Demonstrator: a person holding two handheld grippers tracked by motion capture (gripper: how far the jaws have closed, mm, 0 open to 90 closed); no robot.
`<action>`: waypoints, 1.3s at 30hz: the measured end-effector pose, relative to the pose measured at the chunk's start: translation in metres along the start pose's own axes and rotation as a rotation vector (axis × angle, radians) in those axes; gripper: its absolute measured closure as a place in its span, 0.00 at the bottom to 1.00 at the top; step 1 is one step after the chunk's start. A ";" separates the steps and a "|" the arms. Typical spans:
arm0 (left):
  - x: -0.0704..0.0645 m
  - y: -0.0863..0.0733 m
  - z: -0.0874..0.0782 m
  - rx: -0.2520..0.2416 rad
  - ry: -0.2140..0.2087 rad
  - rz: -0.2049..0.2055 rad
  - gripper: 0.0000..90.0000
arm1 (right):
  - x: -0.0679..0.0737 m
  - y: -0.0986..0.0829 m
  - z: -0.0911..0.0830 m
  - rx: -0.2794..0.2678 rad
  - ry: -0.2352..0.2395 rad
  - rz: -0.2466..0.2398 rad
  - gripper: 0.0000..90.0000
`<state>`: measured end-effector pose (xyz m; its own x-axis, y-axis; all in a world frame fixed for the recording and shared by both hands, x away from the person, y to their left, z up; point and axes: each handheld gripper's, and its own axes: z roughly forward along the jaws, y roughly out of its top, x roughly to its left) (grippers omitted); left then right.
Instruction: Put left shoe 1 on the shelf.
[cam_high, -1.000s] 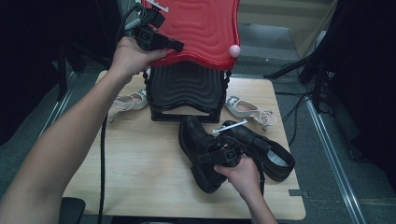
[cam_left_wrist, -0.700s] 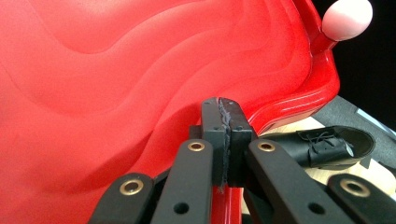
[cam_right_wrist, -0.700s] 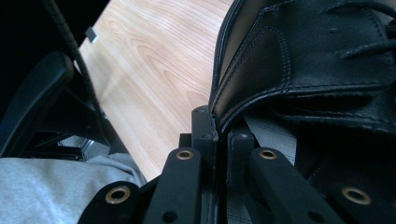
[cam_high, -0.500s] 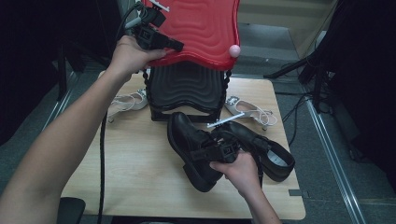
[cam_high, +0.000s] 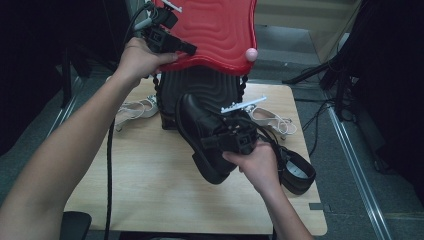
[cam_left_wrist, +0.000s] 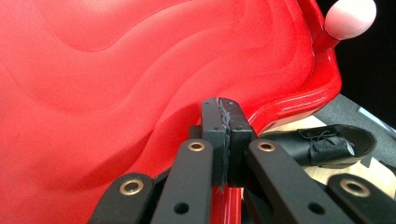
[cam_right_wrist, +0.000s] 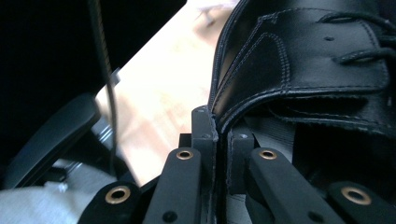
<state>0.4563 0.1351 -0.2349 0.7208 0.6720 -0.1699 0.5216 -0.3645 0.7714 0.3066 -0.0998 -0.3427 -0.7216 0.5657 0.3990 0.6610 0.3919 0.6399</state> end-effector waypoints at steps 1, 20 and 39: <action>0.000 0.000 0.000 -0.001 0.000 -0.003 1.00 | -0.002 0.005 0.001 -0.014 -0.006 -0.002 0.97; 0.000 -0.001 -0.001 0.008 -0.001 -0.012 1.00 | -0.026 0.051 0.072 -0.146 -0.283 -0.110 0.97; -0.002 -0.002 -0.003 0.011 0.024 0.022 1.00 | -0.038 0.071 0.114 -0.186 -0.332 -0.148 0.94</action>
<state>0.4526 0.1370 -0.2342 0.7211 0.6789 -0.1380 0.5109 -0.3867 0.7677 0.4045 -0.0112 -0.3871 -0.6807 0.7282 0.0795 0.4844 0.3660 0.7946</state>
